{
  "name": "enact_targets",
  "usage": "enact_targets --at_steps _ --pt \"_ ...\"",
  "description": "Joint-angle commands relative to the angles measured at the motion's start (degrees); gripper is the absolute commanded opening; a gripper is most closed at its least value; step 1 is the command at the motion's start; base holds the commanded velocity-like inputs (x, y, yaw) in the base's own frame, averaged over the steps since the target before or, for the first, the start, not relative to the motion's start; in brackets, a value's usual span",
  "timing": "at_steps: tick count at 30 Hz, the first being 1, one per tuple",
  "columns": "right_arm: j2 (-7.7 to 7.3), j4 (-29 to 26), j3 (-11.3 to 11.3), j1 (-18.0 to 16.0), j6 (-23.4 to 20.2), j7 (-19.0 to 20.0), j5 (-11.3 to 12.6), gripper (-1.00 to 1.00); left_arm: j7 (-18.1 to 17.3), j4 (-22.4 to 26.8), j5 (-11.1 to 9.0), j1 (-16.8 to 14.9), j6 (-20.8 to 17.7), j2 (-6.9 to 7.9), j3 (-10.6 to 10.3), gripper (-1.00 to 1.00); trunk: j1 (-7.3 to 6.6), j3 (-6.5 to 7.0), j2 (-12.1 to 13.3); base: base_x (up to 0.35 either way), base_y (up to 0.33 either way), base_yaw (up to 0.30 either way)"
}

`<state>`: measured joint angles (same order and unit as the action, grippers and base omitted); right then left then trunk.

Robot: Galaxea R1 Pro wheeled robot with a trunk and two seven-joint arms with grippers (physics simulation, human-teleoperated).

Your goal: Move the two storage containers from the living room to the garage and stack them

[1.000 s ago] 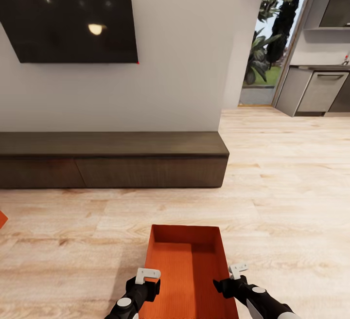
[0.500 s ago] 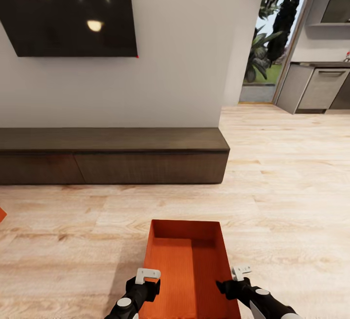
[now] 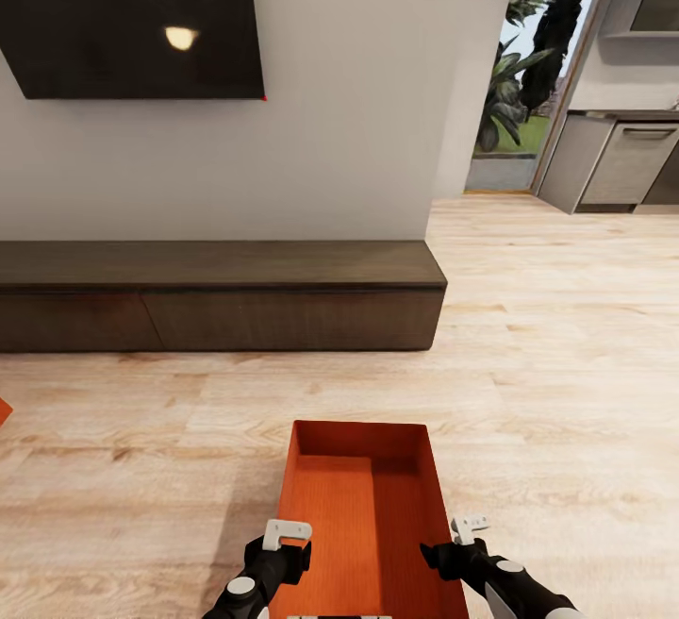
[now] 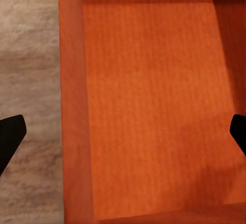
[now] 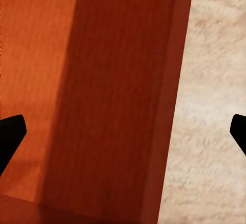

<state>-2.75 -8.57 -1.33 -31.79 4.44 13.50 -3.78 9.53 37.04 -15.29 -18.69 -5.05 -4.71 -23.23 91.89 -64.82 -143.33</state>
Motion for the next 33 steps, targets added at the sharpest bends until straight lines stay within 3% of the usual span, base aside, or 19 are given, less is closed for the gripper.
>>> enact_targets --at_steps 1,12,20,23,27,33 --pt "0.00 0.0 -0.2 0.0 0.2 0.2 -0.4 1.00 0.5 0.1 -0.5 0.0 -0.2 0.05 -0.4 1.00 -0.01 -0.05 0.0 0.000 0.000 0.000" --pt "0.13 0.0 0.0 0.0 0.2 0.2 -0.7 1.00 0.5 0.5 -0.5 0.0 -0.2 0.17 -0.2 1.00 -0.01 -0.05 0.0 0.000 0.000 0.000" --pt "0.38 0.0 0.2 0.0 0.2 0.2 -1.2 1.00 0.6 0.5 -0.4 0.0 -0.2 0.27 0.1 1.00 -0.22 1.73 0.1 0.000 0.000 0.000" --pt "0.38 0.0 0.2 0.0 0.3 0.2 -1.2 1.00 0.7 0.5 -0.4 0.0 -0.2 0.38 0.1 1.00 -0.88 2.26 1.3 0.000 0.000 0.000" --pt "0.38 0.0 0.2 0.0 0.3 0.2 -1.2 1.00 0.7 0.6 -0.4 0.0 -0.2 1.65 1.0 1.00 -1.76 2.98 2.9 0.000 0.000 0.000" --pt "0.38 0.0 0.1 0.0 0.3 0.2 -1.2 1.00 0.7 0.5 -0.4 0.0 -0.2 1.88 1.3 1.00 -3.08 4.06 5.3 0.000 0.000 0.000"
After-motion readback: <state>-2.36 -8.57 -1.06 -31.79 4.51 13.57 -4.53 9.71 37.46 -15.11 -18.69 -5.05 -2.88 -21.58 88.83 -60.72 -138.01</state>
